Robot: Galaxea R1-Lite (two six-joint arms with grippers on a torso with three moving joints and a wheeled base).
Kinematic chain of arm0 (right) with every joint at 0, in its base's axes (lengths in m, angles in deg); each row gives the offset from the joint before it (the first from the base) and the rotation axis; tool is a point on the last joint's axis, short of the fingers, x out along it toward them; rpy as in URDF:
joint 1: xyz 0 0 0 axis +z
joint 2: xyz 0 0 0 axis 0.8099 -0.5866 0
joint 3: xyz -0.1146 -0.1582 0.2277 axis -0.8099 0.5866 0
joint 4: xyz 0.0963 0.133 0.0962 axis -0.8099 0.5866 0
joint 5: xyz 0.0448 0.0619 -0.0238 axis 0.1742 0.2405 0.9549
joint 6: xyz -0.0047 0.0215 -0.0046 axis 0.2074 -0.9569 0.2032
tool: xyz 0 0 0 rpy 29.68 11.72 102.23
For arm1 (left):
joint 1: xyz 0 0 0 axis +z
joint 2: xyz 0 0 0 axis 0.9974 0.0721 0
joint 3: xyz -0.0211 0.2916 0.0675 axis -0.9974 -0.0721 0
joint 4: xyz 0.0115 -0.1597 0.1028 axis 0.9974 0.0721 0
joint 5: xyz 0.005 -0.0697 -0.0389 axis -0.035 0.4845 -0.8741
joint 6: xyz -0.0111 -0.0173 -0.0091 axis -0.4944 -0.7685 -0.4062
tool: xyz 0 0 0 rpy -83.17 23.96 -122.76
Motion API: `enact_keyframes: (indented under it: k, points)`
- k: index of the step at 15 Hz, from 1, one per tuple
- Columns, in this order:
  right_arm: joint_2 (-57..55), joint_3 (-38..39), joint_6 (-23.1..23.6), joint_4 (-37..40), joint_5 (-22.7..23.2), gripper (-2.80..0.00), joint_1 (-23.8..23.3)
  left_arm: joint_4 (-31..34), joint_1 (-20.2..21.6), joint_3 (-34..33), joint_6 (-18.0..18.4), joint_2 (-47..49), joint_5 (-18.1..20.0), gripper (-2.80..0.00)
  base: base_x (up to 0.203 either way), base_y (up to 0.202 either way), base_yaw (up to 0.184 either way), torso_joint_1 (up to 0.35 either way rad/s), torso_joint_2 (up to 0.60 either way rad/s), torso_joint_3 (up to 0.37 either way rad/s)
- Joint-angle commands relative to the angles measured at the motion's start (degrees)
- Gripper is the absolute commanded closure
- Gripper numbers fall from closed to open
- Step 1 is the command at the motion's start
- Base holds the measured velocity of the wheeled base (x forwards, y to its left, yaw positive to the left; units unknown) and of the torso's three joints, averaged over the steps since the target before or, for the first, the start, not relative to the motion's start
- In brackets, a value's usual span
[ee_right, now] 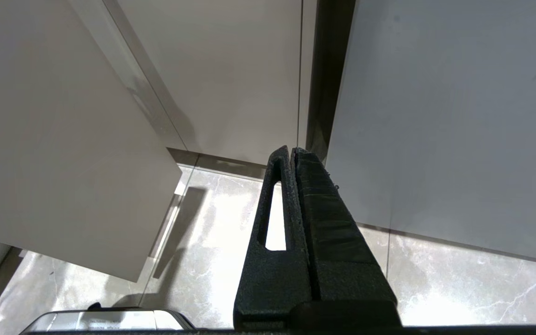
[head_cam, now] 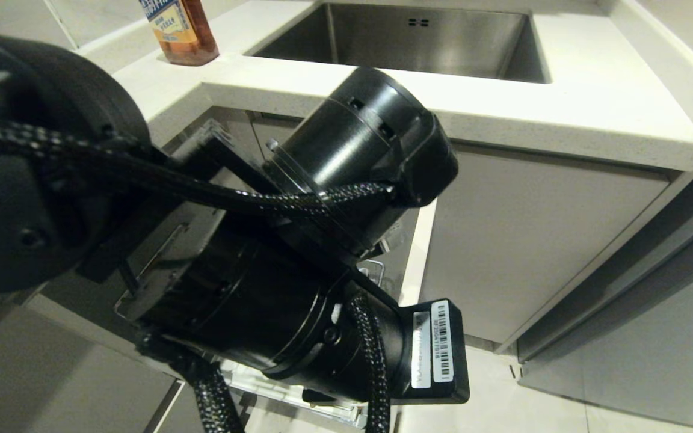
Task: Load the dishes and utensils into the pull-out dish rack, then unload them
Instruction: Close the cupboard
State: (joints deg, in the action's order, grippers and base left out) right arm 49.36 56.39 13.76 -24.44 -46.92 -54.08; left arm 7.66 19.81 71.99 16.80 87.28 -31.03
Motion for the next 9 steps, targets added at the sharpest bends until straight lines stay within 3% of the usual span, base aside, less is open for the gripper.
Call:
enact_keyframes:
  k: [1, 9]
  points:
    - [0.02, 0.0, -0.03, -0.02, 0.01, 0.0, 0.0, 0.44, -0.13, -0.2, -0.3, 1.7, -0.42, 0.0, 0.0, 0.0, 0.0, 0.0, 0.0, 0.0]
    - [0.02, 0.0, -0.03, -0.02, 0.01, 0.0, 0.0, 5.21, -0.13, -0.85, 2.09, 1.39, -24.19, 0.0, 0.0, 0.0, 0.0, 0.0, 0.0, 0.0]
